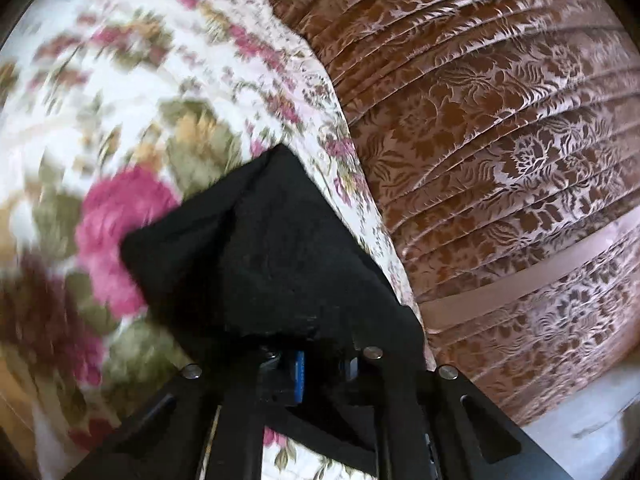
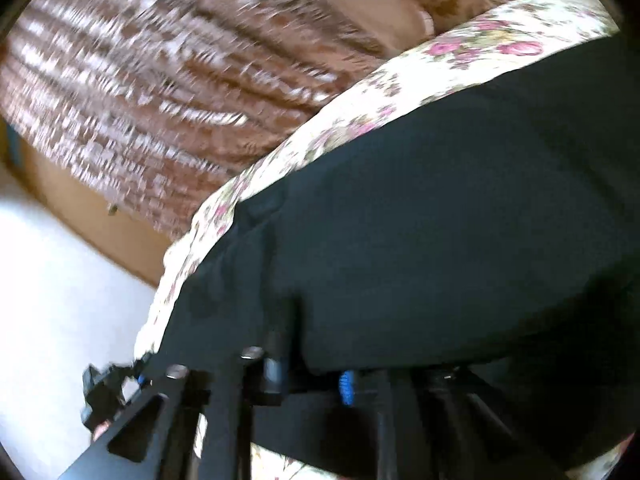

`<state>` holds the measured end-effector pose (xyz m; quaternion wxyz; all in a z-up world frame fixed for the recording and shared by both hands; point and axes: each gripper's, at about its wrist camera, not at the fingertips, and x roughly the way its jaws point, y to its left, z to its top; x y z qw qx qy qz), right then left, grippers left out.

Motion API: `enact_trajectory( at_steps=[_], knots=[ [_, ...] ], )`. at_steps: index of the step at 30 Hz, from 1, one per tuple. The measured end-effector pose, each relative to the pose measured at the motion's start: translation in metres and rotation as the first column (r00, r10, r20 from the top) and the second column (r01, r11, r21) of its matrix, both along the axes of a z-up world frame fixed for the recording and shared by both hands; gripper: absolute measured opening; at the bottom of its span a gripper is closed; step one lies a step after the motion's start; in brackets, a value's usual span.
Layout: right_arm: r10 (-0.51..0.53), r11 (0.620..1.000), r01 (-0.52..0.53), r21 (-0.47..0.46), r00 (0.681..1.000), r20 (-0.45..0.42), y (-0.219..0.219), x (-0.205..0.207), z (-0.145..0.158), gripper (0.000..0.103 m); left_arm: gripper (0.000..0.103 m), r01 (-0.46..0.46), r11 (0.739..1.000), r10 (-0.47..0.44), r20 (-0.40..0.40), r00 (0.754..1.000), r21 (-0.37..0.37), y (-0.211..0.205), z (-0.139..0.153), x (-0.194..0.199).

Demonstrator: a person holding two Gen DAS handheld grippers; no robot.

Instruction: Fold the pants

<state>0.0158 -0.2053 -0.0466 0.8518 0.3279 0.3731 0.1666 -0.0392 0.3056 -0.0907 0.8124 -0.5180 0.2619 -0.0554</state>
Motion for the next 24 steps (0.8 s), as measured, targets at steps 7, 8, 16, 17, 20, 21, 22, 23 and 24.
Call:
enact_trajectory(
  at_steps=[7, 8, 16, 17, 20, 21, 22, 23, 24],
  knots=[
    [0.079, 0.993, -0.063, -0.099, 0.983, 0.168, 0.008, -0.016, 0.047, 0.008, 0.007, -0.043, 0.993, 0.031, 0.106, 0.994, 0.112, 0.019, 0.028, -0.021],
    [0.118, 0.987, -0.095, -0.133, 0.978, 0.174, 0.014, -0.022, 0.048, 0.008, 0.007, -0.052, 0.992, 0.044, 0.072, 0.996, 0.113, 0.022, 0.021, -0.021],
    [0.106, 0.981, -0.098, -0.169, 0.994, 0.041, 0.02, -0.023, -0.004, 0.007, 0.008, -0.021, 0.973, 0.037, -0.069, 0.997, 0.23, 0.01, -0.017, -0.016],
    [0.108, 0.979, -0.098, -0.179, 0.993, 0.05, 0.02, -0.023, -0.003, 0.008, 0.009, -0.022, 0.971, 0.04, -0.07, 0.997, 0.24, 0.008, -0.016, -0.016],
    [0.123, 0.977, -0.112, -0.184, 0.991, 0.047, 0.022, -0.021, -0.002, 0.011, 0.019, -0.025, 0.967, 0.044, -0.071, 0.996, 0.253, 0.007, -0.014, -0.018],
    [0.123, 0.979, -0.114, -0.171, 0.991, 0.044, 0.02, -0.022, -0.003, 0.012, 0.027, -0.031, 0.966, 0.05, -0.07, 0.996, 0.257, 0.007, -0.011, -0.02],
    [0.124, 0.981, -0.117, -0.155, 0.991, 0.04, 0.019, -0.021, -0.003, 0.013, 0.039, -0.047, 0.964, 0.066, -0.063, 0.996, 0.263, 0.007, -0.006, -0.021],
    [0.128, 0.982, -0.123, -0.141, 0.991, 0.032, 0.016, -0.021, -0.003, 0.015, 0.045, -0.068, 0.961, 0.085, -0.051, 0.995, 0.268, 0.007, -0.001, -0.023],
    [0.13, 0.983, -0.125, -0.136, 0.991, 0.029, 0.014, -0.023, -0.002, 0.019, 0.051, -0.104, 0.956, 0.115, -0.025, 0.993, 0.275, 0.009, 0.006, -0.029]
  ],
)
